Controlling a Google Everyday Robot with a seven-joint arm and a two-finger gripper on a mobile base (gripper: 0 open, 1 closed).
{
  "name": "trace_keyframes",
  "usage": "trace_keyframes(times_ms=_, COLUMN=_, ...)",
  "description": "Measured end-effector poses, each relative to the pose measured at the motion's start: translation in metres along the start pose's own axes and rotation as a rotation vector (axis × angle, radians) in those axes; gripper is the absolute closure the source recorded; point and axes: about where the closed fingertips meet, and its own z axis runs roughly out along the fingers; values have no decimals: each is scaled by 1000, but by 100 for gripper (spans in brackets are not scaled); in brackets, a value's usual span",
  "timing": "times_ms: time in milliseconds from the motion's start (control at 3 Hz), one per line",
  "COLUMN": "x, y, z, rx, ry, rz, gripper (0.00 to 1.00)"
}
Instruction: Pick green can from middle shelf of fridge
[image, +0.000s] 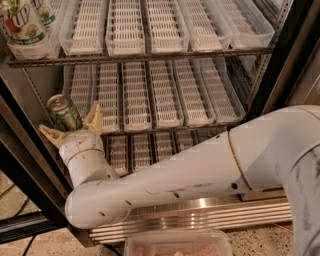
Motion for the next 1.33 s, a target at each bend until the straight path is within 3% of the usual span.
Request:
trace_keyframes(times_ms=667, x=3, y=-1, z=1, rx=9, ry=7, rz=8, gripper=29)
trace_keyframes(times_ms=1333, x=11, y=3, z=8, rx=7, ry=24, rz=20, gripper=31)
